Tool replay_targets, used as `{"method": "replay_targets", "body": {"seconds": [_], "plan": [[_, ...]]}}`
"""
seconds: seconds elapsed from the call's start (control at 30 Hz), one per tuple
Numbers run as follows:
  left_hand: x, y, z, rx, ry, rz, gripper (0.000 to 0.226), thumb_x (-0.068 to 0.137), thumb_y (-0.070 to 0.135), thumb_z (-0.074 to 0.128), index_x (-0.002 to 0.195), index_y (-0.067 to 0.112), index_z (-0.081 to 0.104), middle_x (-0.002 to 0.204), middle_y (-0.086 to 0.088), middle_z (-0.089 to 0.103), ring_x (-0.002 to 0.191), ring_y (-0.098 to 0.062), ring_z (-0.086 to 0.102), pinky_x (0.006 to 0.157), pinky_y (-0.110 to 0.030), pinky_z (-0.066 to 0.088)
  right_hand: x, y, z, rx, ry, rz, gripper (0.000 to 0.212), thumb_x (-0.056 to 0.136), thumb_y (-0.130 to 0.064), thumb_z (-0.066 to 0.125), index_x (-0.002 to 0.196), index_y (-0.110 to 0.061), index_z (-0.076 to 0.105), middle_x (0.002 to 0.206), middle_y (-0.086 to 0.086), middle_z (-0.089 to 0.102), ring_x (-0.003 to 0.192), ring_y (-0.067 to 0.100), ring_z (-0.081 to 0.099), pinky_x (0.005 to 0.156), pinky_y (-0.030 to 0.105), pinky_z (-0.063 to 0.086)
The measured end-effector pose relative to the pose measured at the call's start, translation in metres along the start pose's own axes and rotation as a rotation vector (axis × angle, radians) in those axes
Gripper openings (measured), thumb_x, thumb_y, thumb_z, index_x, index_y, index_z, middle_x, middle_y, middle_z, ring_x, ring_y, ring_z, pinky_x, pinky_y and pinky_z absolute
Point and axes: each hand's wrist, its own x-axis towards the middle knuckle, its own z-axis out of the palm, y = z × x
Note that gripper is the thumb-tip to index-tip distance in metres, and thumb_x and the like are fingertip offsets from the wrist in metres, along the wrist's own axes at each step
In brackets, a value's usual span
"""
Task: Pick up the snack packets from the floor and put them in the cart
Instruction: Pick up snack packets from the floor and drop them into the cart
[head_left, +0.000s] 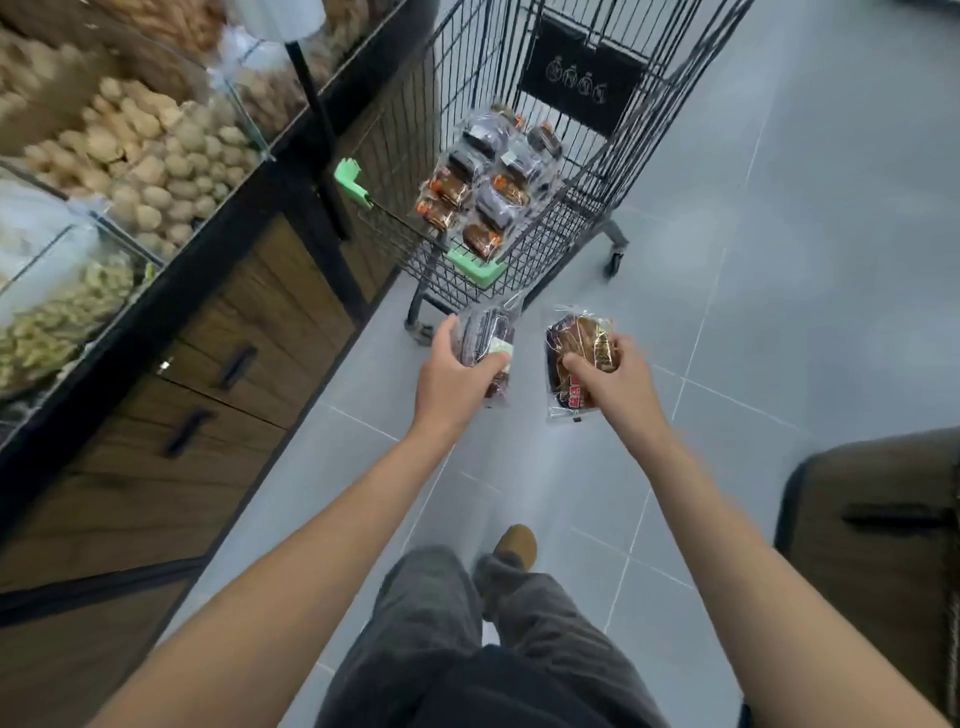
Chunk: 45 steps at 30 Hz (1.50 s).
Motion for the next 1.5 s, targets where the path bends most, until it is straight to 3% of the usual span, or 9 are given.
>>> {"method": "replay_targets", "body": {"seconds": [0.2,0.33,0.4,0.63,0.73,0.9,1.1,1.27,1.5], "plan": [[0.067,0.037,0.009,-0.055,0.079,-0.053,0.073,0.076,0.035,0.071,0.139,0.024,0.038,0.126,0.006,0.056,0.105,-0.010,0.057,0.087,-0.027,0.048,0.093,-0.040,0.008,-0.089,-0.119,-0.037,0.041,0.081,-0.027,0.070,0.118,-0.016,0.054,0.102,0.003,0.066,0.089,0.017,0.066,0.074,0.030,0.056],[0.129,0.054,0.008,-0.085,0.113,-0.084,0.077,0.072,0.039,0.069,0.140,0.025,0.036,0.130,0.006,0.052,0.112,-0.011,0.053,0.097,-0.040,0.048,0.156,-0.066,0.027,-0.122,-0.168,-0.062,0.045,0.083,-0.027,0.069,0.122,-0.016,0.052,0.102,0.002,0.065,0.086,0.015,0.067,0.066,0.026,0.055],[0.164,0.064,0.008,-0.085,0.133,-0.091,0.076,0.077,0.036,0.069,0.142,0.023,0.033,0.127,0.011,0.048,0.111,-0.005,0.046,0.101,-0.032,0.040,0.188,-0.078,0.038,-0.132,-0.182,-0.058,0.045,0.084,-0.026,0.068,0.124,-0.015,0.050,0.101,0.002,0.065,0.083,0.014,0.066,0.064,0.024,0.054],[0.266,0.091,0.015,-0.093,0.166,-0.152,0.071,0.084,0.036,0.064,0.144,0.024,0.028,0.127,0.012,0.045,0.103,-0.002,0.036,0.087,-0.024,0.033,0.295,-0.117,0.079,-0.261,-0.256,-0.040,0.042,0.079,-0.035,0.070,0.115,-0.019,0.053,0.098,0.000,0.065,0.089,0.018,0.066,0.083,0.041,0.056],[0.301,0.095,0.024,-0.122,0.135,-0.190,0.076,0.085,0.035,0.064,0.147,0.023,0.022,0.137,0.008,0.043,0.107,-0.002,0.038,0.088,-0.025,0.032,0.332,-0.127,0.093,-0.278,-0.283,-0.026,0.052,0.076,-0.041,0.069,0.120,-0.019,0.052,0.099,0.000,0.067,0.087,0.017,0.068,0.081,0.042,0.057],[0.352,0.089,0.041,-0.218,0.249,-0.347,0.084,0.081,0.037,0.064,0.148,0.027,0.014,0.148,0.007,0.035,0.130,-0.017,0.043,0.101,-0.034,0.036,0.389,-0.133,0.107,-0.397,-0.310,-0.053,0.028,0.083,-0.024,0.067,0.104,-0.021,0.049,0.088,-0.005,0.059,0.079,0.014,0.059,0.070,0.027,0.049],[0.397,0.066,0.055,-0.307,0.384,-0.574,0.089,0.074,0.036,0.067,0.145,0.034,0.014,0.133,0.004,0.050,0.096,-0.020,0.065,0.084,-0.040,0.054,0.465,-0.117,0.136,-0.550,-0.487,0.040,0.035,0.086,-0.022,0.067,0.108,-0.013,0.042,0.090,0.001,0.057,0.079,0.016,0.060,0.067,0.026,0.050],[0.420,0.045,0.069,-0.398,0.503,-0.688,0.061,0.076,0.014,0.071,0.123,0.026,0.035,0.097,-0.001,0.061,0.073,-0.021,0.071,0.070,-0.044,0.060,0.505,-0.103,0.162,-0.675,-0.691,0.066,0.033,0.089,-0.019,0.065,0.108,-0.011,0.038,0.090,0.002,0.055,0.070,0.007,0.054,0.048,0.014,0.038],[0.445,0.028,0.092,-0.283,0.641,-0.738,0.079,0.074,0.020,0.076,0.138,0.019,0.030,0.122,-0.001,0.054,0.092,-0.018,0.061,0.081,-0.034,0.051,0.535,-0.082,0.184,-0.777,-0.816,0.030,0.049,0.088,-0.024,0.066,0.126,-0.009,0.039,0.104,0.004,0.054,0.088,0.016,0.054,0.079,0.026,0.044]]}}
